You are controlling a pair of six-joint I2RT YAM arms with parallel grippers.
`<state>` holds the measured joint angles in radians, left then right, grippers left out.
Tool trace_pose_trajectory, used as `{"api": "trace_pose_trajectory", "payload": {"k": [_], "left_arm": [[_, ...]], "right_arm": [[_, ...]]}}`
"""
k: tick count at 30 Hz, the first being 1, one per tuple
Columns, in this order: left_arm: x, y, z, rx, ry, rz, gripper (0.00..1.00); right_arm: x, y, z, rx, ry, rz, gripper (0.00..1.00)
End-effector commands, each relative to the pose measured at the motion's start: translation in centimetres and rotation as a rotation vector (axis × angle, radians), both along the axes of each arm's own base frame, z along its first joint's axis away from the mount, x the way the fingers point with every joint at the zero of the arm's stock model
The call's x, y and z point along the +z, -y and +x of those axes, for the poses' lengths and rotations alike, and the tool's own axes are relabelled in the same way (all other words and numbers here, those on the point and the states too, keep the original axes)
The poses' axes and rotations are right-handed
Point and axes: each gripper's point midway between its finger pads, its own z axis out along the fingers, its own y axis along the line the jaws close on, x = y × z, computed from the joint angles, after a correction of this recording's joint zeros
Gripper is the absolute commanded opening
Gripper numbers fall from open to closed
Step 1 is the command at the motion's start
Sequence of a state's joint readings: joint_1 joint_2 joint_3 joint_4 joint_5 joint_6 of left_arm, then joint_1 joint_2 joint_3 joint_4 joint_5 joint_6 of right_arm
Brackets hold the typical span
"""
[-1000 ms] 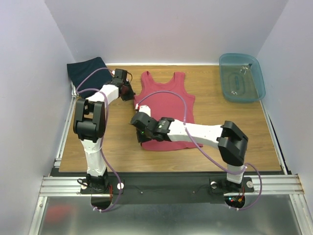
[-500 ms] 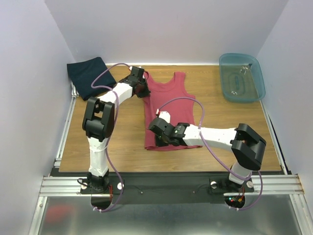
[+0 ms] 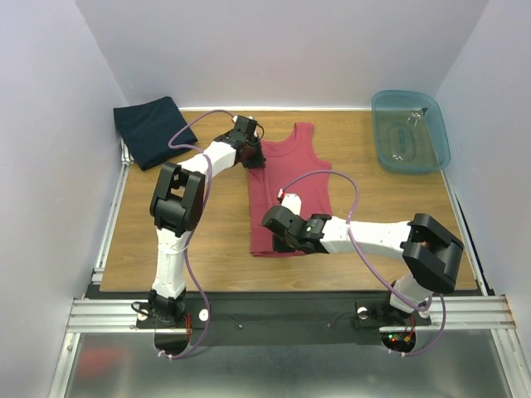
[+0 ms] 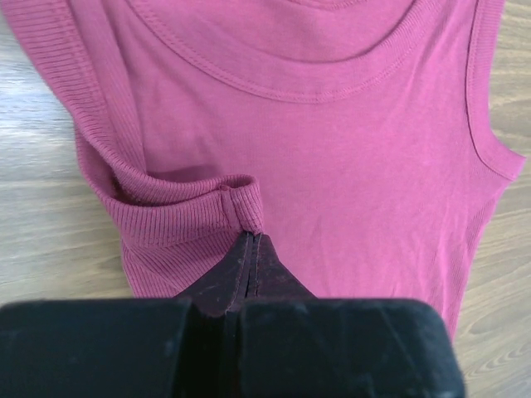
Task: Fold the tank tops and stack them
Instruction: Fold the tank top
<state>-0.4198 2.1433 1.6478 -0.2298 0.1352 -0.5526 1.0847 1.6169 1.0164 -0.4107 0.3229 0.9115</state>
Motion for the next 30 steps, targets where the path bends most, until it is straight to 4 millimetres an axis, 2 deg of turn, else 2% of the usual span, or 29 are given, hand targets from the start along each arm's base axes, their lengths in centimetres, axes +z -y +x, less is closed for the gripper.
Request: {"api": "trace_pose_trajectory", "payload": {"k": [1, 8, 21, 25, 27, 28, 30], "left_arm": [[3.1, 1.5, 1.4, -0.013, 0.08, -0.041, 0.0], [2.6, 3.0, 1.0, -0.05, 0.076, -0.038, 0.0], [0.1, 3.5, 0.3, -0.078, 0.039, -0.016, 0.01], [1.5, 3.9, 0.3, -0.103, 0.078, -0.04, 0.19], [2.2, 4.0, 0.4, -0.117, 0.101, -0.05, 0.29], [2.7, 4.2, 0.4, -0.124, 0.113, -0.057, 0.32], [3.4, 4.4, 0.4, -0.143, 0.132, -0.065, 0.39]], "right_arm": [[1.2, 0.1, 0.6, -0.046, 0.034, 0.048, 0.0], [0.6, 0.9, 0.3, -0.063, 0.03, 0.039, 0.0], [-0.8, 1.8, 0.0, -0.083, 0.016, 0.011, 0.0], [-0.7, 1.9, -0.2, -0.081, 0.013, 0.018, 0.04], [-0.4, 1.9, -0.3, -0.082, 0.012, 0.03, 0.13], [-0.4, 2.0, -0.3, -0.083, 0.012, 0.03, 0.15], [0.3, 2.0, -0.3, -0.083, 0.022, 0.048, 0.24]]}}
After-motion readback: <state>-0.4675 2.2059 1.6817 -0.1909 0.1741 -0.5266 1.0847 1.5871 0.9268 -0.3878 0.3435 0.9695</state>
